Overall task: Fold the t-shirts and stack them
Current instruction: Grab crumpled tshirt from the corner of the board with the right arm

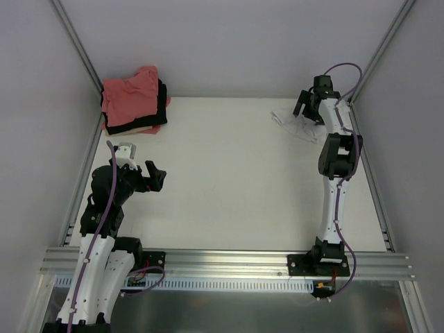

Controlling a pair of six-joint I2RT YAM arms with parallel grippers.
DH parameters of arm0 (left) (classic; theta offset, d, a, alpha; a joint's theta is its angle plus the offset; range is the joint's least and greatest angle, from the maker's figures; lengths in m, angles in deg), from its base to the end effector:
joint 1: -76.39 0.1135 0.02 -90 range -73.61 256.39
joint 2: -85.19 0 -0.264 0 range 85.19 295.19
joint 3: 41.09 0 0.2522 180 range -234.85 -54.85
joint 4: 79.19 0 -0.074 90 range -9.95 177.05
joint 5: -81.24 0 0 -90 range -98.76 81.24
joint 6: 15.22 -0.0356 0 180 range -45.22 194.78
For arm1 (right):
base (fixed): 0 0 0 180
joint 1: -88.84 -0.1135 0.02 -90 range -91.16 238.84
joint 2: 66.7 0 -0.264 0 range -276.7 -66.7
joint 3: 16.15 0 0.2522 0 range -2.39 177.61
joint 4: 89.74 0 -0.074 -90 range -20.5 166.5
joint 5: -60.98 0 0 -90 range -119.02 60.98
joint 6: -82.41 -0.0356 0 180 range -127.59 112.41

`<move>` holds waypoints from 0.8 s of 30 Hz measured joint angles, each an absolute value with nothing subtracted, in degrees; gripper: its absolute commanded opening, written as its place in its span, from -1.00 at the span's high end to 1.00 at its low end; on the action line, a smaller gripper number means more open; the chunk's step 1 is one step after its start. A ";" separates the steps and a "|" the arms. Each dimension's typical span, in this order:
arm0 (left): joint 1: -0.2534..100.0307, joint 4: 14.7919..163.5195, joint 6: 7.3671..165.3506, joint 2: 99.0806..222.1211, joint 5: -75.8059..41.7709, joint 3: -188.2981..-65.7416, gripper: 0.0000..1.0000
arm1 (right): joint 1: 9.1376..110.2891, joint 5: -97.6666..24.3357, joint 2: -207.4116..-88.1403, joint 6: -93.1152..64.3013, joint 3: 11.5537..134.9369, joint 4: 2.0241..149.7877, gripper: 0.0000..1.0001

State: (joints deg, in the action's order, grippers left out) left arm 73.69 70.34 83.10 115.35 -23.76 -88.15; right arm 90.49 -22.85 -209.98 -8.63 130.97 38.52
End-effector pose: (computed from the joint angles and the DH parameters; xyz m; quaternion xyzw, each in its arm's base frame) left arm 0.1378 -0.0157 0.2940 0.0425 0.7820 -0.1610 0.6006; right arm 0.5562 -0.0199 0.2071 0.0412 0.9312 -0.0521 0.3584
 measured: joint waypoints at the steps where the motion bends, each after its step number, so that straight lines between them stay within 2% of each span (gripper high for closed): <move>1: 73.69 70.34 83.10 115.35 -23.76 -88.15 -0.97 | 90.53 -23.31 -210.66 -9.07 130.97 38.61 -0.95; 3: 73.69 70.36 83.10 115.35 -23.76 -88.15 -0.98 | 90.67 -23.83 -211.62 -9.75 130.99 38.68 -0.90; 4: 73.69 70.36 83.10 115.35 -23.76 -88.15 -0.98 | 90.77 -23.96 -211.95 -9.99 130.99 38.77 -0.79; 5: 73.69 70.36 83.10 115.35 -23.76 -88.15 -0.97 | 90.91 -23.99 -212.19 -10.12 130.99 38.85 -0.53; 6: 73.69 70.34 83.10 115.35 -23.76 -88.15 -0.98 | 91.06 -23.99 -212.23 -10.25 131.01 38.92 0.28; 7: 73.69 70.34 83.10 115.32 -23.76 -88.15 -0.97 | 91.28 -24.01 -212.23 -10.36 131.04 39.03 0.75; 8: 73.69 70.34 83.10 115.30 -23.76 -88.15 -0.97 | 91.56 -24.14 -212.23 -10.99 131.06 39.18 0.99; 13: 73.69 70.34 83.10 115.28 -23.76 -88.17 -0.97 | 92.87 -24.40 -212.14 -12.89 130.38 39.97 0.99; 17: 73.69 70.34 83.10 115.22 -23.76 -88.17 -0.97 | 93.14 -24.55 -209.56 -13.11 124.90 42.98 0.99; 24: 73.69 70.36 83.10 114.71 -23.76 -88.17 -0.97 | 91.87 -24.93 -196.14 -12.22 113.07 41.65 0.99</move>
State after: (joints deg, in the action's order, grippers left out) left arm 73.69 70.36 83.10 114.71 -23.76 -88.17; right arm 91.87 -24.93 -196.14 -12.22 113.07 41.65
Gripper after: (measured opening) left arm 0.990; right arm 0.022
